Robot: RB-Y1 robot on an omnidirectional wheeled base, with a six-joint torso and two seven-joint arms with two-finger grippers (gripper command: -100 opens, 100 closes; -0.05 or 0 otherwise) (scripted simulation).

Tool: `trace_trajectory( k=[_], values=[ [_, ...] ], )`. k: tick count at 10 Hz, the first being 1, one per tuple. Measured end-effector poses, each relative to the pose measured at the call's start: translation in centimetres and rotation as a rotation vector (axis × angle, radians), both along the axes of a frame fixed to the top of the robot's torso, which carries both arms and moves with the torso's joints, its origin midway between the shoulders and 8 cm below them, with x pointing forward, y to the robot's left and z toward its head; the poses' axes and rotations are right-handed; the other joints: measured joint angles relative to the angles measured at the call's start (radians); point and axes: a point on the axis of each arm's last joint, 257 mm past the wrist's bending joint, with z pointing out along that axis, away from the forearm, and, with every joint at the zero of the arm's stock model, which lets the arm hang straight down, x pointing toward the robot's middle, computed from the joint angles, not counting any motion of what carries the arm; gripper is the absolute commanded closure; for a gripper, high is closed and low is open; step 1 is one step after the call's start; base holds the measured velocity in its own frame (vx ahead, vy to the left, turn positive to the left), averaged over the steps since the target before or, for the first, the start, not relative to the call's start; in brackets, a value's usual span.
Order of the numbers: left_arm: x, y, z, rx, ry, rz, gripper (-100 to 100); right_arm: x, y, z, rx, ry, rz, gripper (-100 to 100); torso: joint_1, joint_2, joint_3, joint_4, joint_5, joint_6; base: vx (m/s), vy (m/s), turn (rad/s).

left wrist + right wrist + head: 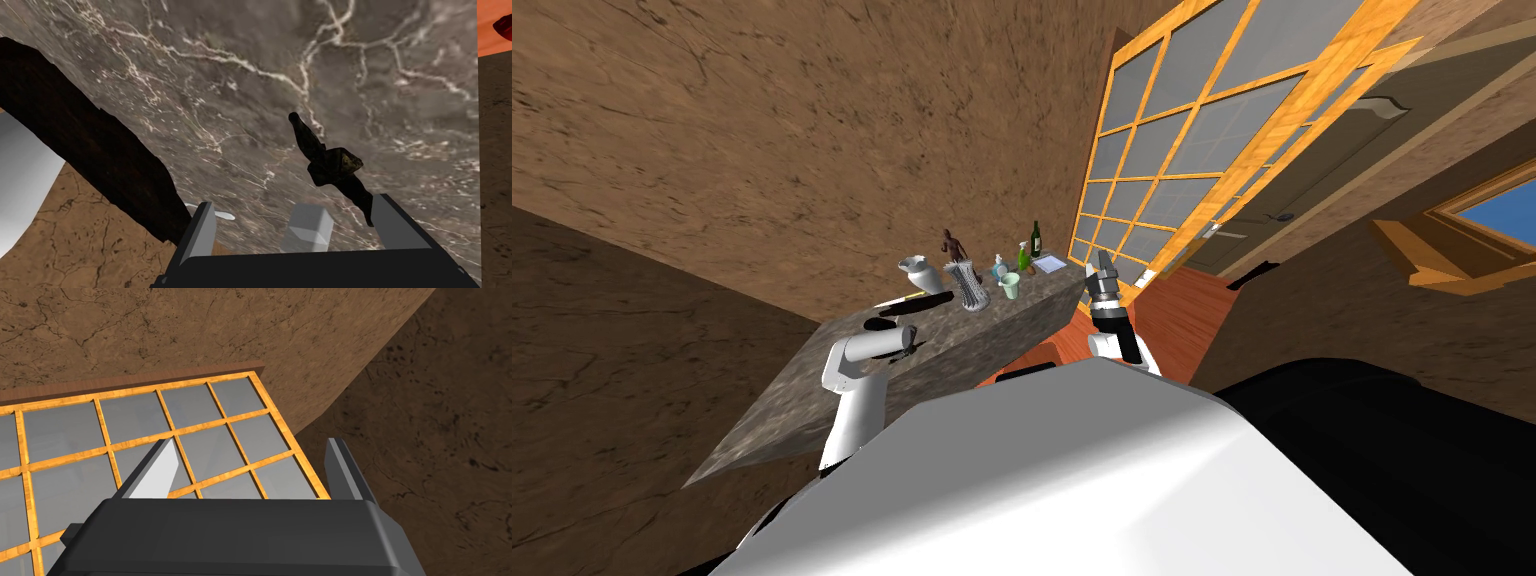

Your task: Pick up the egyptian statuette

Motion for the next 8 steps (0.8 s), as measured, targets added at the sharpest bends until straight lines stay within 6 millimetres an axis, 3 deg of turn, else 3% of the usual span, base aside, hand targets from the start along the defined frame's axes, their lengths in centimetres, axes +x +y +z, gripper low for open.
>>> trace_trajectory(
  k=[8],
  values=[
    [-4.9,0.5,-2.7,-0.066,0.206,0.086,-100,0.0,0.0,0.0,0.000,0.000,0.000,0,0.000,-0.002,-0.001,0.000,0.000,0.000,0.025,0.026,-0.054]
  ],
)
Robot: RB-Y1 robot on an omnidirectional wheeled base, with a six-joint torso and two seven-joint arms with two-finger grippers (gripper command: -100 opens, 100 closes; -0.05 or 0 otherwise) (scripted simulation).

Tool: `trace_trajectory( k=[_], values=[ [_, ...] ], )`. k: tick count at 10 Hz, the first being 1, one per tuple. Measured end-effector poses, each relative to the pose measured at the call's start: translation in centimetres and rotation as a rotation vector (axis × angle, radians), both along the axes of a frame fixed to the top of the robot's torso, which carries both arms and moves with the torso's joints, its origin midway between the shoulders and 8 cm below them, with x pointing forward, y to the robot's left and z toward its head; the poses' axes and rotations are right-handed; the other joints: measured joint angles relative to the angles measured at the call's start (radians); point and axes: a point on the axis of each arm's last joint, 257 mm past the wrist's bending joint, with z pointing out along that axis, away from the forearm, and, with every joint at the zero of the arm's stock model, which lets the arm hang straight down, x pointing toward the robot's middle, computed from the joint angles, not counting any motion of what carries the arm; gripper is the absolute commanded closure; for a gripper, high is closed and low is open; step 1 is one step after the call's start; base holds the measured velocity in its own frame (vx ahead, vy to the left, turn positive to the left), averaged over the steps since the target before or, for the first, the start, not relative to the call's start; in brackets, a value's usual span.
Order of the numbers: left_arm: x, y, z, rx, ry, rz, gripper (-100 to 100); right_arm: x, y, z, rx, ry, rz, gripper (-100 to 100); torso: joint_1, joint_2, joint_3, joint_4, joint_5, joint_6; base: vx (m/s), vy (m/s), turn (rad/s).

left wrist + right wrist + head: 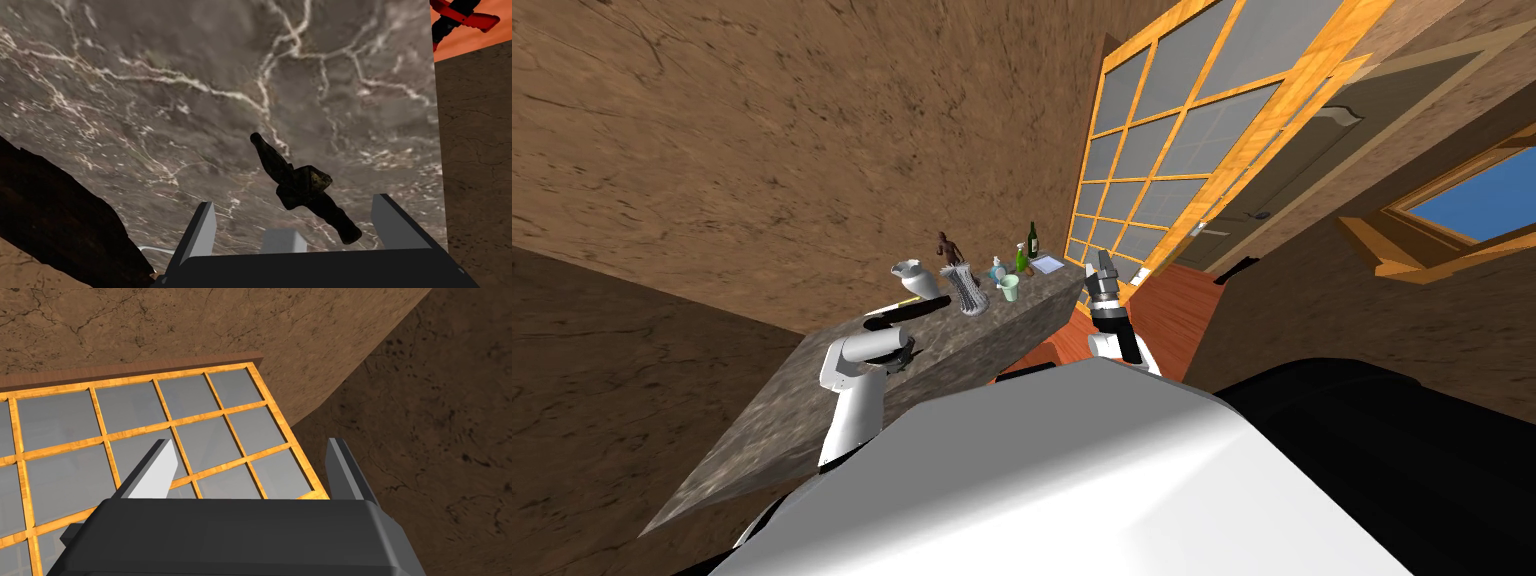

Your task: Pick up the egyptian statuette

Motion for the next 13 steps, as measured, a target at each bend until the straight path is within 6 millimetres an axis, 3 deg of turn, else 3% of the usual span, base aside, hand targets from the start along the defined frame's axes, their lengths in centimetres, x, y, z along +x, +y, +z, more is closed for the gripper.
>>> trace_trajectory(
  k=[5,6,7,11,12,13],
  values=[
    [-2.6,0.1,-0.7,-0.025,0.099,0.040,-100,0.0,0.0,0.0,0.000,0.000,0.000,0,0.000,0.001,0.001,0.000,0.000,0.000,0.020,0.022,-0.033],
    [-2.7,0.1,-0.7,-0.026,0.102,0.041,0,0.0,0.0,0.0,0.000,0.000,0.000,0,-0.001,0.002,0.001,0.000,0.000,0.000,0.000,0.000,0.000],
    [-2.7,0.1,-0.7,-0.026,0.102,0.041,-100,0.0,0.0,0.0,0.000,0.000,0.000,0,-0.002,0.002,0.001,0.001,0.000,0.000,0.005,0.013,0.000],
    [-2.6,0.3,-2.6,-0.026,0.103,0.042,-100,0.0,0.0,0.0,0.000,0.000,0.000,0,-0.001,0.002,0.001,0.000,0.000,0.000,0.002,0.017,-0.001],
    [-2.6,0.3,-2.7,-0.026,0.102,0.041,100,0.0,0.0,0.0,0.000,0.000,0.000,0,0.000,0.002,0.001,0.000,0.000,0.000,0.000,0.000,0.000],
    [-2.6,0.3,-2.7,-0.026,0.102,0.041,100,0.0,0.0,0.0,0.000,0.000,0.000,0,0.000,0.002,0.001,0.000,0.000,0.000,0.000,0.000,0.000]
  ],
)
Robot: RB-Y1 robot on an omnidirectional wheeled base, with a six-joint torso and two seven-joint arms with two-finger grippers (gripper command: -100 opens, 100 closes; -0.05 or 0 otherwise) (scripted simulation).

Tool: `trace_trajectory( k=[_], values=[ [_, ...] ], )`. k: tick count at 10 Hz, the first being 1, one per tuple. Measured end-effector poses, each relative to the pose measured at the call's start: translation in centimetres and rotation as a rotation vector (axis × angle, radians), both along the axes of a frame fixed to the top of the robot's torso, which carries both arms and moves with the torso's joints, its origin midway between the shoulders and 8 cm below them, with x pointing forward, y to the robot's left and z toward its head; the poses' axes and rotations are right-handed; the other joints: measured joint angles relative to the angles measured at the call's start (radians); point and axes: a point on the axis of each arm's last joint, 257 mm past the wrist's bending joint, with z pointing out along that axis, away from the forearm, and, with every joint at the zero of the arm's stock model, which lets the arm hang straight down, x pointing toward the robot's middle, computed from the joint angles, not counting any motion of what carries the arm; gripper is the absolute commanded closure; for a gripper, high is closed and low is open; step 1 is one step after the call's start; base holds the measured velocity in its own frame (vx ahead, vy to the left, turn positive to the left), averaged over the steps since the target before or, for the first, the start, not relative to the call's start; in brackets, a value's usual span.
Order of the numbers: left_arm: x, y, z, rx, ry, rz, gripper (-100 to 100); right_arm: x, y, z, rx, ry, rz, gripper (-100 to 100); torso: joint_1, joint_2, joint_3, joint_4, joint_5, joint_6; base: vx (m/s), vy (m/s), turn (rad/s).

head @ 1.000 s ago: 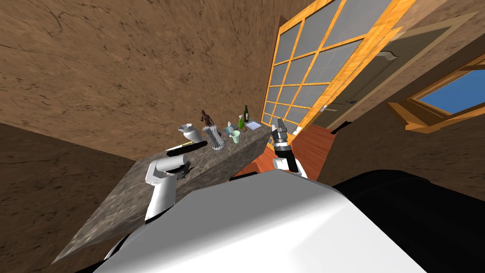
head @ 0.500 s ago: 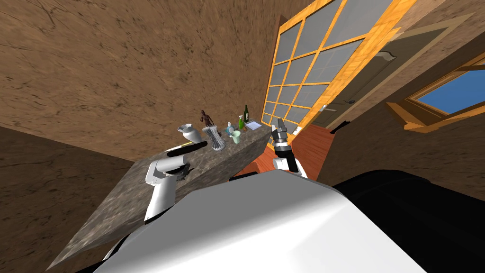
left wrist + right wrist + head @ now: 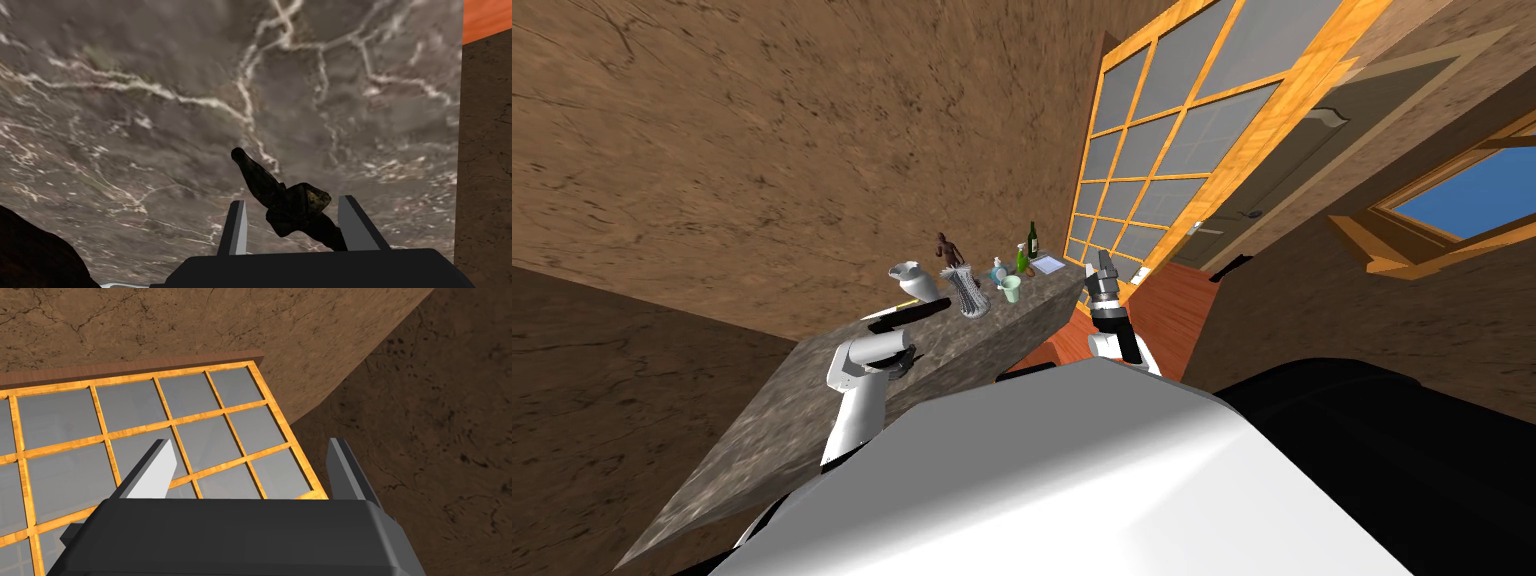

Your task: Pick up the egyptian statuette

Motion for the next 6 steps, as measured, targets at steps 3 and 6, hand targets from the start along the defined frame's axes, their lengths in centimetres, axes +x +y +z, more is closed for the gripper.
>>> trace_trajectory(
  k=[3,6],
  values=[
    [-0.03,0.03,0.02,0.001,0.001,0.001,100,0.00,0.00,0.00,0.000,0.000,0.000,0,0.001,0.000,0.000,0.000,0.001,0.000,0.000,0.000,0.000],
    [0.11,-0.08,0.45,0.001,-0.002,0.000,100,0.00,0.00,0.00,0.000,0.000,0.000,0,0.000,0.000,0.000,0.000,0.001,0.000,-0.003,-0.011,0.001]
  ],
)
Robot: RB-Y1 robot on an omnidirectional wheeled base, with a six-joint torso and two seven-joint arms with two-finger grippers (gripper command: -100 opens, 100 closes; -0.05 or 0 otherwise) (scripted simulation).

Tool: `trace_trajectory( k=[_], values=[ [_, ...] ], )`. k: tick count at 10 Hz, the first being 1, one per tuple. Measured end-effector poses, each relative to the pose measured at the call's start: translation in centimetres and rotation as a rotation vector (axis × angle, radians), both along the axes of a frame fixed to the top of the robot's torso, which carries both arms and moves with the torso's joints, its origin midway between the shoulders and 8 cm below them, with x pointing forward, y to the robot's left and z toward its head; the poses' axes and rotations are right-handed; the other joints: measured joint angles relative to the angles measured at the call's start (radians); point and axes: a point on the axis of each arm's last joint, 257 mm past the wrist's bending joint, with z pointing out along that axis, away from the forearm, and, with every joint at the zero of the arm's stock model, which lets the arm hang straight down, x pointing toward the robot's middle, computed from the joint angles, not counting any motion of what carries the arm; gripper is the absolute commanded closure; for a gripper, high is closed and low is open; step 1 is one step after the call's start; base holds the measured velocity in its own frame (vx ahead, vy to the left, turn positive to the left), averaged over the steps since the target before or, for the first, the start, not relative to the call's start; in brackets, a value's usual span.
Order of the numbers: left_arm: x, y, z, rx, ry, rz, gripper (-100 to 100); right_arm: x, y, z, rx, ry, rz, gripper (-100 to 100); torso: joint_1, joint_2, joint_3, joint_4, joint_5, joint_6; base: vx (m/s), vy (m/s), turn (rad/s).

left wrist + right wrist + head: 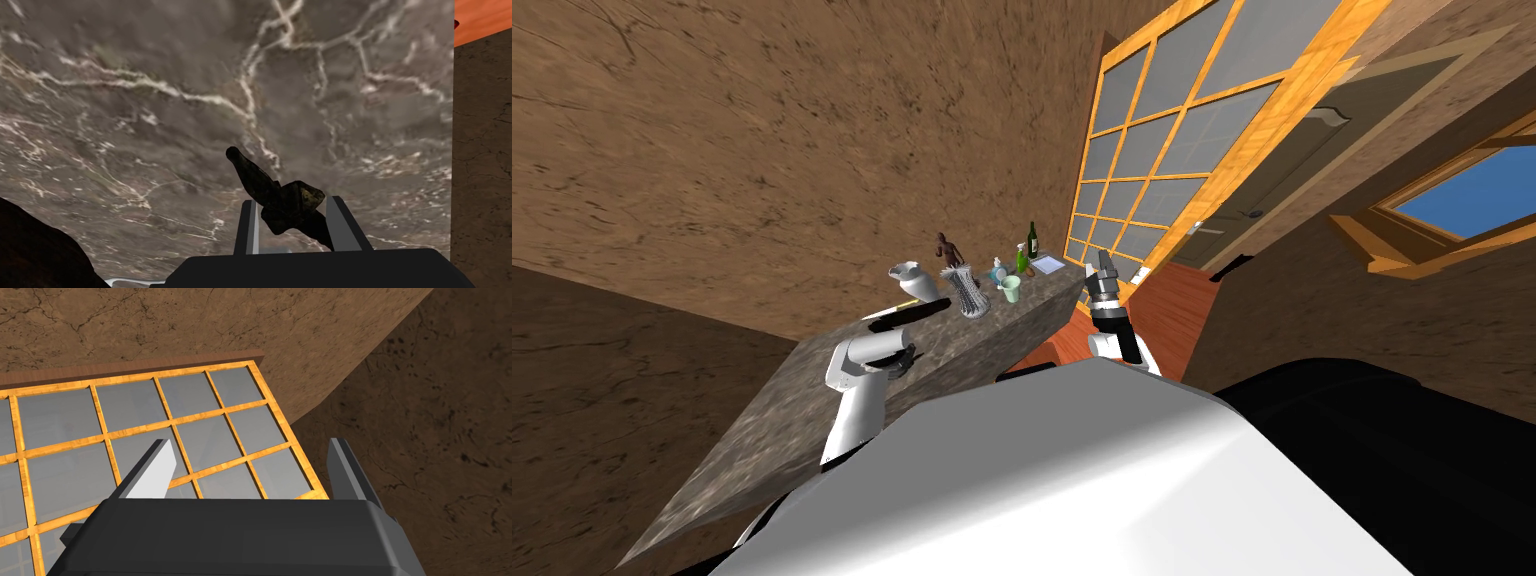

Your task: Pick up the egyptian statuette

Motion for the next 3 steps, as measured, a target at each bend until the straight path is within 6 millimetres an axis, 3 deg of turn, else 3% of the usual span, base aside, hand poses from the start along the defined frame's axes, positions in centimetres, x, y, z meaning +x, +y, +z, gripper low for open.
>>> trace_trajectory(
  k=[2,3],
  values=[
    [-0.13,-0.22,0.99,0.000,-0.001,0.000,100,0.00,0.00,0.00,0.000,0.000,0.000,0,-0.001,0.001,0.000,0.000,0.000,0.000,-0.002,-0.015,0.000],
    [-0.20,-0.25,1.06,-0.001,0.001,0.000,0,0.00,0.00,0.00,0.000,0.000,0.000,0,0.000,0.000,0.000,0.000,0.000,0.000,0.000,0.000,0.000]
  ],
)
